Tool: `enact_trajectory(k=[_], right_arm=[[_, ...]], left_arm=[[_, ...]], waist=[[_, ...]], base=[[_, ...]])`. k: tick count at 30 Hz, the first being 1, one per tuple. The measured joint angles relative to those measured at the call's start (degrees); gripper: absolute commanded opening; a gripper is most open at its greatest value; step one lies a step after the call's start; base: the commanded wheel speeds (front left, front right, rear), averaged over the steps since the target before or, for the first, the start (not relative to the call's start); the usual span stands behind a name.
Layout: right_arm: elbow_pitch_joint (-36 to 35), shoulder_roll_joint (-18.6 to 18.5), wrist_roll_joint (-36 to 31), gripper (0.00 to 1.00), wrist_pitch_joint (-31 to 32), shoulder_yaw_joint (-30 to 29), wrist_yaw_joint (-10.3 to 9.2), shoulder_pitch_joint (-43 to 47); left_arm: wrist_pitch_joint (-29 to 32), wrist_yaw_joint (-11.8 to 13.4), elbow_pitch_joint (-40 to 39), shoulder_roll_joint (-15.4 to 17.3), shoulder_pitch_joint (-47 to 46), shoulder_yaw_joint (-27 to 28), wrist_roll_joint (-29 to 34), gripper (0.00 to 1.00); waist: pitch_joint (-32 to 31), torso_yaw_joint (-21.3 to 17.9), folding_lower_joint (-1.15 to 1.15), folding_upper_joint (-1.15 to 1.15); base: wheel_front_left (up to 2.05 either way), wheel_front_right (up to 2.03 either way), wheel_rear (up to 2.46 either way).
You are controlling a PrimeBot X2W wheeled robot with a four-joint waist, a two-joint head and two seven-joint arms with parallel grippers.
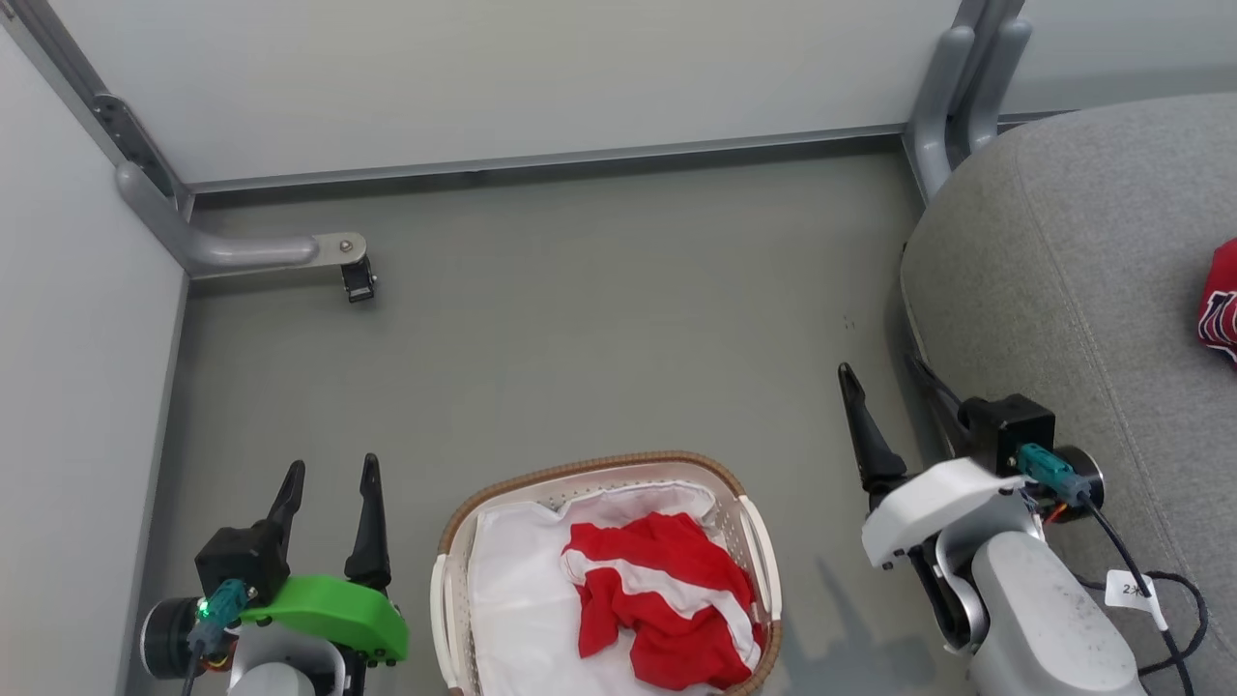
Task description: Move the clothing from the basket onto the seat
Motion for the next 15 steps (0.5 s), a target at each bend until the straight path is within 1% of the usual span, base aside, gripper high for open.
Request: enact_trajectory(k=[10, 15], right_arm=[[-4.05, 0.0, -0.53, 1.0, 0.0, 0.41, 0.0, -5.92], [-6.41, -0.03, -0.42, 1.0, 0.0, 0.25, 0.0, -8.96]], left_arm=[[0.0, -0.98, 2.15, -0.07, -5.55, -4.83, -0.41, 1.0], [0.0, -1.27, 5.0, -0.08, -9.92, -9.24, 0.35, 1.0]], waist=[[7.82, -2.06, 0.0, 0.0], [12.63, -3.57, 0.0, 0.0]], base=[[0.0, 0.0, 0.0], [0.0, 0.0, 0.0]])
